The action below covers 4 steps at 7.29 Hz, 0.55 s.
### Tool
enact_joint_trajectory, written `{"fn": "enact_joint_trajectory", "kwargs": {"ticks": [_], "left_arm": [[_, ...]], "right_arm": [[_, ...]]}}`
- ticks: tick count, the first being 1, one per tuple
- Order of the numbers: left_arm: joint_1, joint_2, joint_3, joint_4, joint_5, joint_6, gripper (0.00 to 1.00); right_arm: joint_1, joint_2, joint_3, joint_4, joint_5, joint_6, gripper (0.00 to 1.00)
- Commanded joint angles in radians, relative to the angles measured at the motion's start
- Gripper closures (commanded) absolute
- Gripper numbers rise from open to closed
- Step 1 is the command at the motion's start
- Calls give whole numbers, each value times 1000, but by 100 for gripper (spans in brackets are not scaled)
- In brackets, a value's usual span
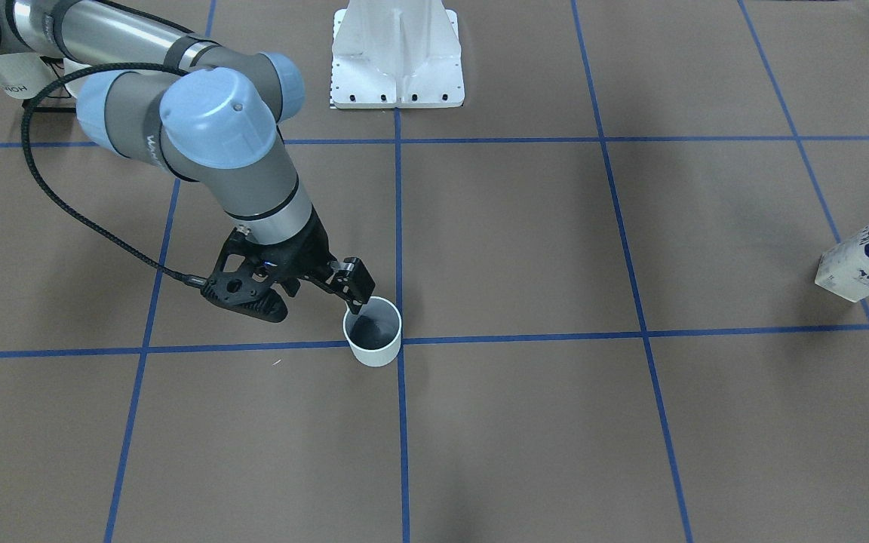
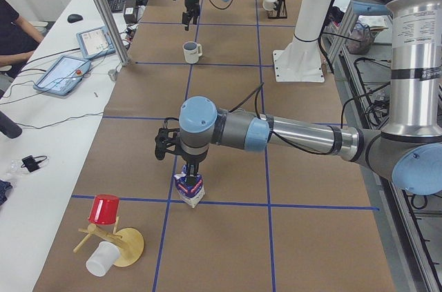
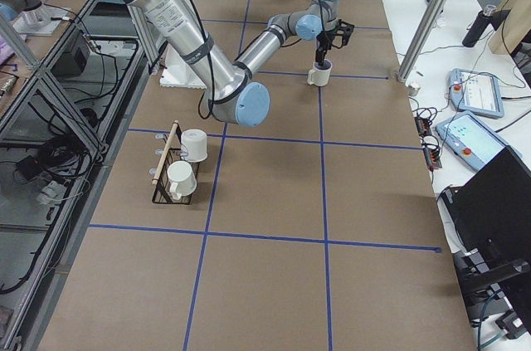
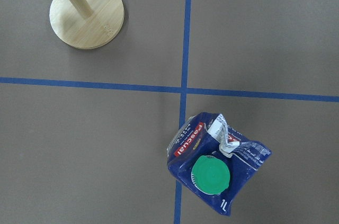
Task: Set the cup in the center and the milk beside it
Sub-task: 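Open the right gripper, release the mug, and lift away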
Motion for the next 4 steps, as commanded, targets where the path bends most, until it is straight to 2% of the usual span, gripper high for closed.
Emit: {"fn": "enact_joint_trajectory", "kwargs": {"ticks": [1,2,3,4], "left_arm": [[1,-2,-9,-1,-3,155,1],[2,-12,-7,-1,21,256,1],[11,-27,-7,-3,118,322,1],[25,-35,10,-9,129,327,1]], "right_arm": [[100,-158,175,-36,78,-206,0],[149,-217,212,-81,101,-330,0],[205,-234,221,-146,112,-461,0],[257,-271,244,-209,144,-608,0]]}}
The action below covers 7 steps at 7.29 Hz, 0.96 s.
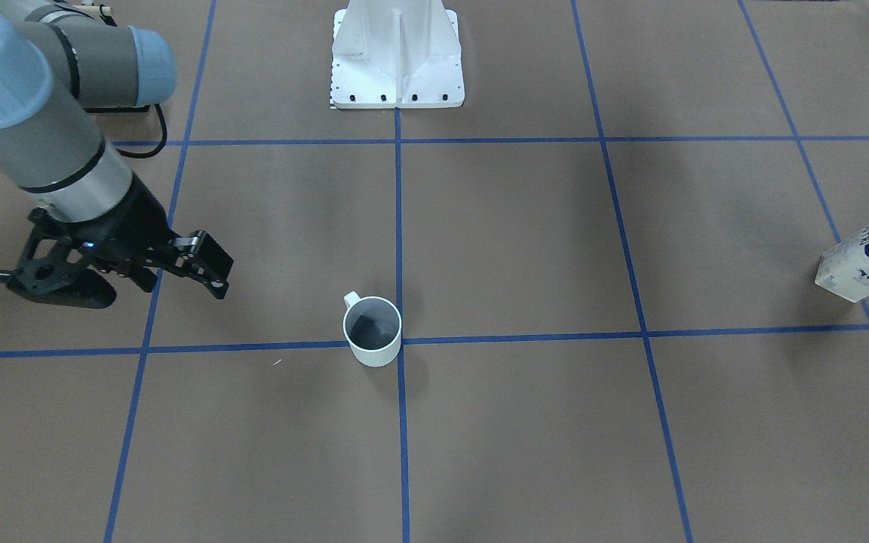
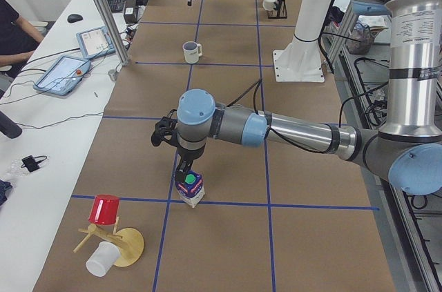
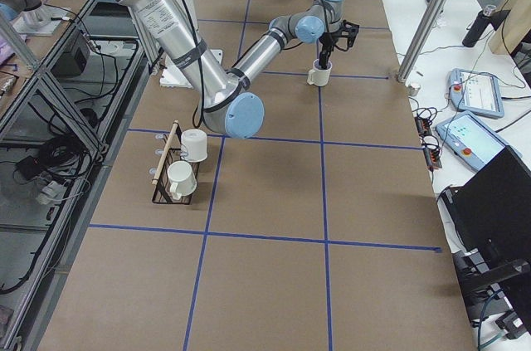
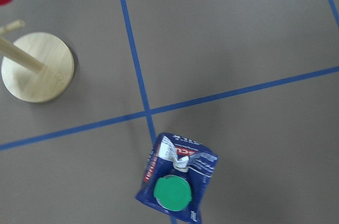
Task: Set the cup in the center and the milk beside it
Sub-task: 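Open the right gripper, release the mug, and lift away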
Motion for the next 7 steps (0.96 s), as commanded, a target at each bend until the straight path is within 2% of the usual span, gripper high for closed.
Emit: {"fn": "enact_joint_trajectory", "kwargs": {"ticks": [1,3,7], "left_arm": [[49,-26,33,-16,49,41,1],[146,-46,65,-18,49,36,1],[161,-52,114,-47,52,49,2]], "right_arm": [[121,-108,52,-102,94,-331,0],[160,-152,59,-102,115,-379,0],[159,-170,54,-102,109,-411,0]]}}
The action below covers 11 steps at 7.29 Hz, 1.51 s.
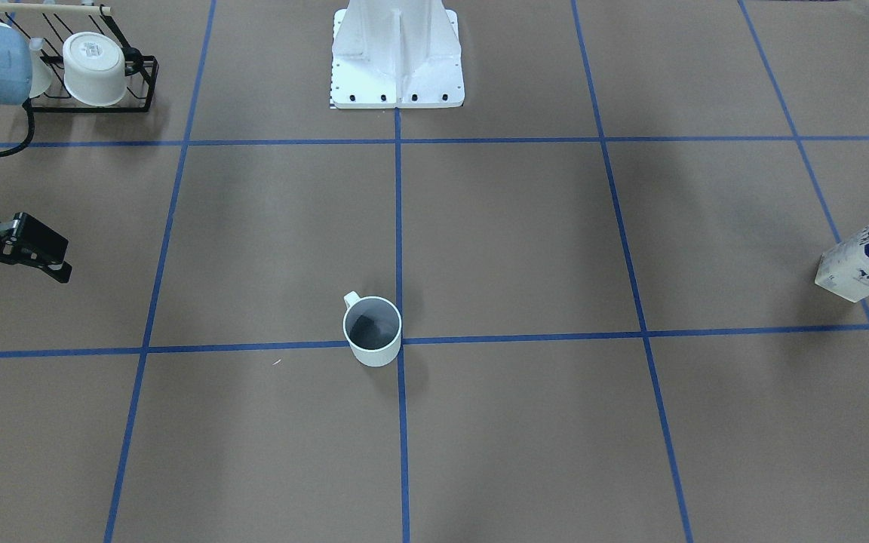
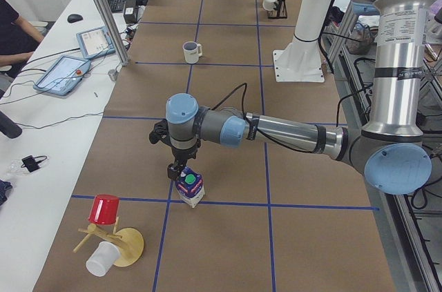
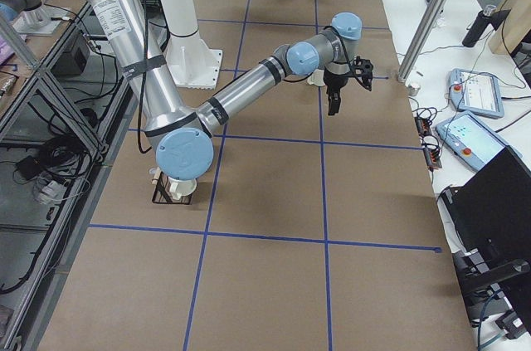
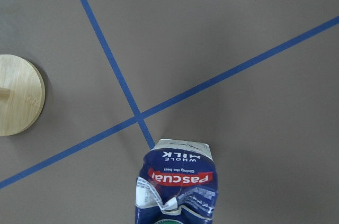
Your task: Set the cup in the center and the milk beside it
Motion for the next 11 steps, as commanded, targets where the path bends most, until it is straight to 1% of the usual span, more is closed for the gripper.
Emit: {"fn": "enact_joint_trajectory", "kwargs": {"ticks": [1,2,4,9,10,11], "left_arm": [[22,-9,30,-4,2,4,2],[30,-22,57,-27,14,4,2],[30,-32,158,-160,18,1,2],[39,-32,162,-164,10,-5,2],[41,-24,159,-164,7,-4,15],[41,-18,147,-163,5,-4,58]], "right_arm": [[-2,1,-6,0,-7,-2,0],[-3,4,-6,0,-7,-2,0],[-3,4,-4,0,-6,-2,0],[-2,1,-6,0,-4,-2,0],[-2,2,-6,0,-4,-2,0],[-3,2,-6,0,-4,-2,0]]}}
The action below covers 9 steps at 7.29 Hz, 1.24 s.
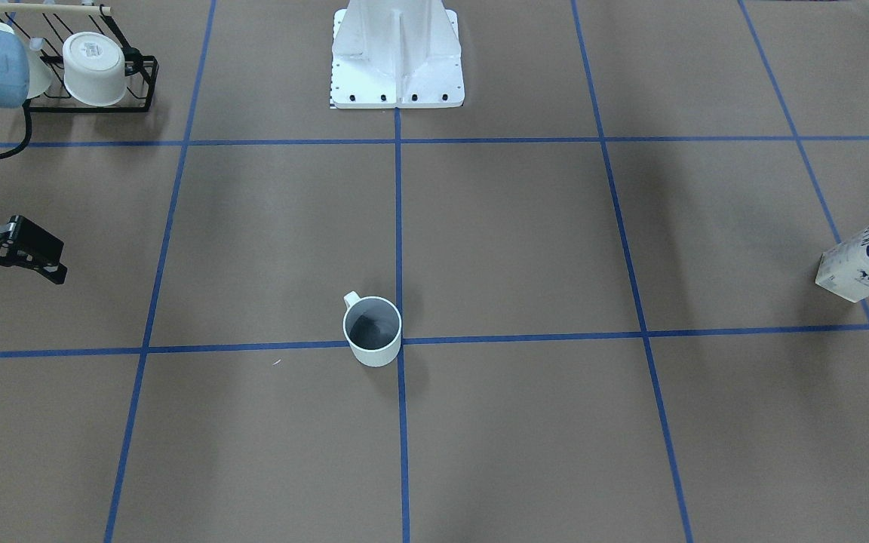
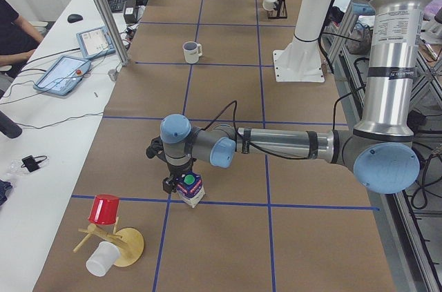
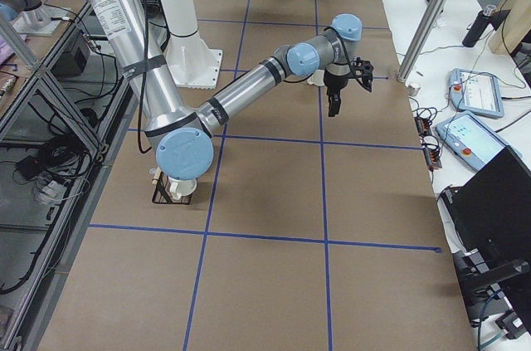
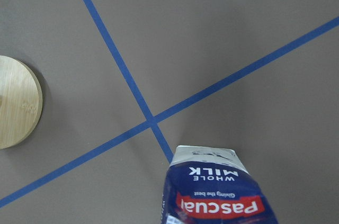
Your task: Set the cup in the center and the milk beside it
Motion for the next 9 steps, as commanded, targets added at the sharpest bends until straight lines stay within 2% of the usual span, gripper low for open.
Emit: {"fn": "enact_joint_trajectory", "kwargs": {"ticks": [1,2,4,5,6,7,8,9], "left_arm": [[1,13,-14,1,-7,1,83],[1,16,-21,4,-10,2,100],[-4,16,-56,24,-36,4,100],[-2,6,-110,114,-38,4,100],[-4,-57,-180,273,-36,-10,100],[-4,-189,-208,470,-36,-24,100],[7,-320,-208,609,-36,-107,100],[81,-414,-205,651,-29,-289,100]], "right_arm": [[0,1,1,0,2,0,0],[0,1,4,0,2,2,0],[0,1,6,0,5,2,0],[0,1,6,-2,6,2,0],[2,-1,4,0,8,0,0],[3,-2,4,0,8,0,0],[5,-4,3,2,8,-2,0],[6,-4,1,2,8,-2,0]]}}
